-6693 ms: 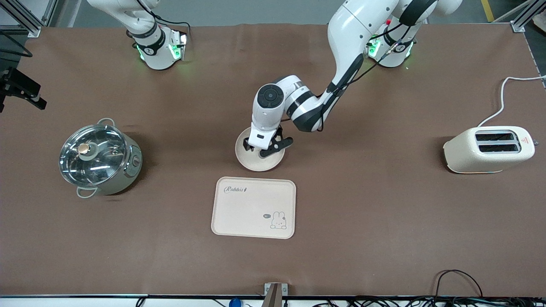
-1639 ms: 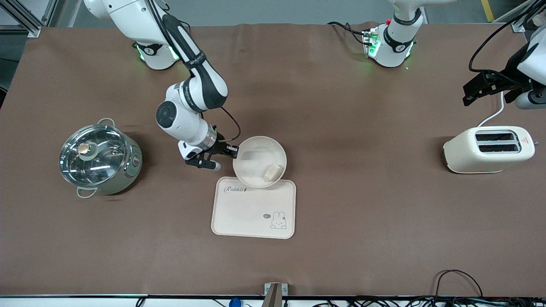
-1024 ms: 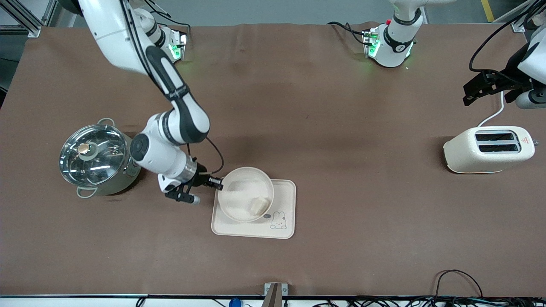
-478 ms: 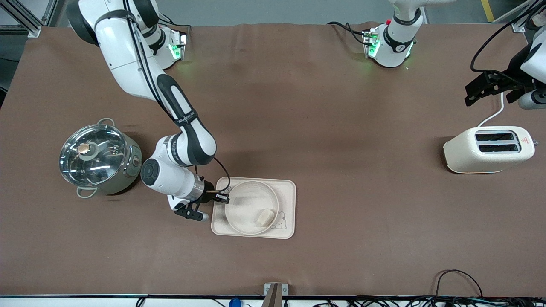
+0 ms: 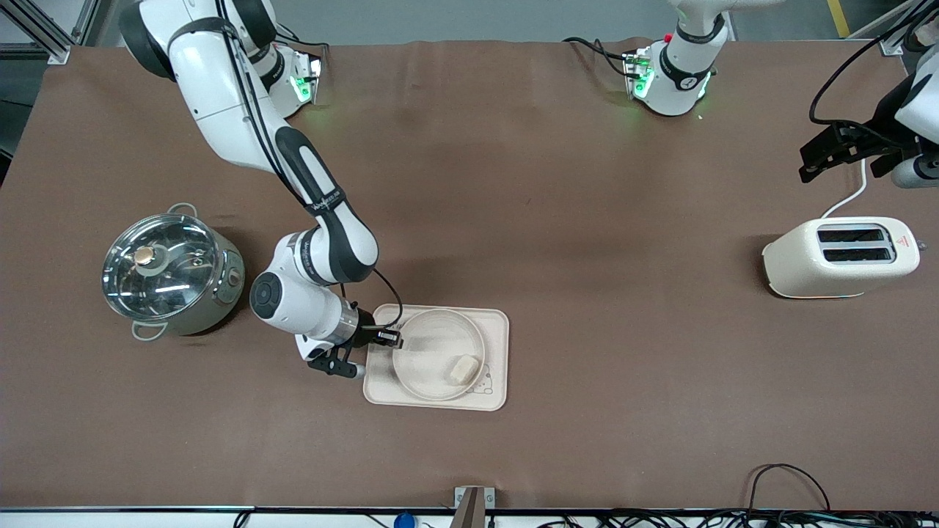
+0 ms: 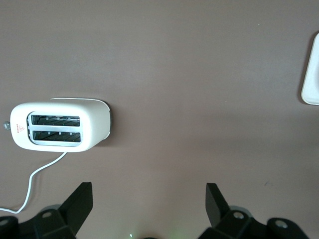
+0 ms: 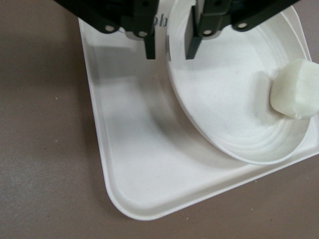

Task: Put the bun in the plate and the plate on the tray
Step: 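Lower the plate onto the tray and open the right gripper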

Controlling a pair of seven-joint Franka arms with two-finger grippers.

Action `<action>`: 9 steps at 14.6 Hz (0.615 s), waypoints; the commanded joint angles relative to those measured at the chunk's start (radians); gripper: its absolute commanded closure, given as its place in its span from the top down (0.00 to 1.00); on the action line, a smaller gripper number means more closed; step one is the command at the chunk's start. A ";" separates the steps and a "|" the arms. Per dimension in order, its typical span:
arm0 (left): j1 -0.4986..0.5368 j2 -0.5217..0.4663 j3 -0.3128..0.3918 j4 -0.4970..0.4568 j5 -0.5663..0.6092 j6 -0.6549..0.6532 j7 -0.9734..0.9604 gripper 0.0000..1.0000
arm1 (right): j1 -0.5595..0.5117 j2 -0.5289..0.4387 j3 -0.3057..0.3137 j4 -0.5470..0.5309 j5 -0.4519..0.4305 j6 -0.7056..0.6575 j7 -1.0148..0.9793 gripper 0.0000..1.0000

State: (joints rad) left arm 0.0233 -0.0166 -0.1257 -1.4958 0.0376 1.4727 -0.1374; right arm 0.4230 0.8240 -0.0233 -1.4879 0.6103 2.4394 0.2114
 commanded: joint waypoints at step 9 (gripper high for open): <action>0.000 -0.002 0.001 0.006 -0.010 0.005 0.002 1.00 | -0.021 -0.149 -0.109 0.000 -0.116 -0.290 -0.004 1.00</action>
State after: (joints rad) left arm 0.0231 -0.0129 -0.1257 -1.4955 0.0376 1.4740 -0.1374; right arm 0.4091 0.7363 -0.1167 -1.4448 0.5517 2.1725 0.2099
